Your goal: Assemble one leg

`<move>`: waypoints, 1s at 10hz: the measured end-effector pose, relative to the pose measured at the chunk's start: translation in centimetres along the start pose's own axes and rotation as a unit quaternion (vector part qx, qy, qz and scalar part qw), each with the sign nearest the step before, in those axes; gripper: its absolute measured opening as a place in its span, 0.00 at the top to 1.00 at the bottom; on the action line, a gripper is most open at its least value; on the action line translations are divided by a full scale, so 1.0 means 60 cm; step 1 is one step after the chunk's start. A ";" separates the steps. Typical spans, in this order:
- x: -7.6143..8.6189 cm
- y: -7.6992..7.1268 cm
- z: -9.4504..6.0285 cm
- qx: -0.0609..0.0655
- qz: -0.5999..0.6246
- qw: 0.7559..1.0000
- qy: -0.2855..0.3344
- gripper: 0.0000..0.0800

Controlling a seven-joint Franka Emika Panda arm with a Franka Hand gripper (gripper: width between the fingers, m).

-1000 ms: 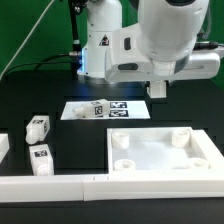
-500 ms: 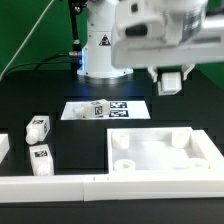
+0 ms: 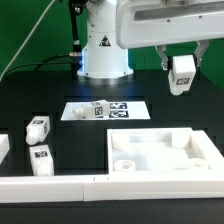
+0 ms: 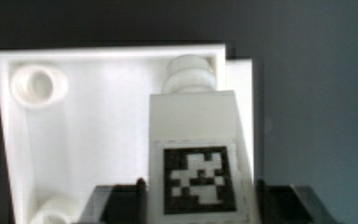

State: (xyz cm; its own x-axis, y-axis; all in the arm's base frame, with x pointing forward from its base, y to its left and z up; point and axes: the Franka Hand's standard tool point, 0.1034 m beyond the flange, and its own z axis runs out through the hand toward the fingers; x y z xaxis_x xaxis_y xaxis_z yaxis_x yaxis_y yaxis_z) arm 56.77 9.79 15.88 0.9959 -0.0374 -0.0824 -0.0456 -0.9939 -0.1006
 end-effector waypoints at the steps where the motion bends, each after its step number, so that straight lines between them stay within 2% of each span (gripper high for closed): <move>1: 0.015 -0.007 0.007 -0.007 -0.014 0.998 0.060 0.64; 3: 0.068 -0.009 0.001 -0.012 -0.032 0.988 0.151 0.64; 5: 0.092 -0.016 0.004 -0.013 -0.038 0.975 0.217 0.64; 8: 0.092 -0.010 0.004 -0.015 -0.042 0.948 0.316 0.64; 10: 0.091 -0.010 0.012 -0.016 -0.043 0.945 0.323 0.64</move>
Offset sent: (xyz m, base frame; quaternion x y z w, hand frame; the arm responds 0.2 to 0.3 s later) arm 0.0458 -0.0019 -0.0053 -0.0371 0.1911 -0.0675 0.9785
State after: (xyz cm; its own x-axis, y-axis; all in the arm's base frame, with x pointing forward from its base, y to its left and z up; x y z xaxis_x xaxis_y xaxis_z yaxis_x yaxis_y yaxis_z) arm 62.16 10.26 14.77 0.8365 -0.0015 0.5479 0.0304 -0.9983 -0.0491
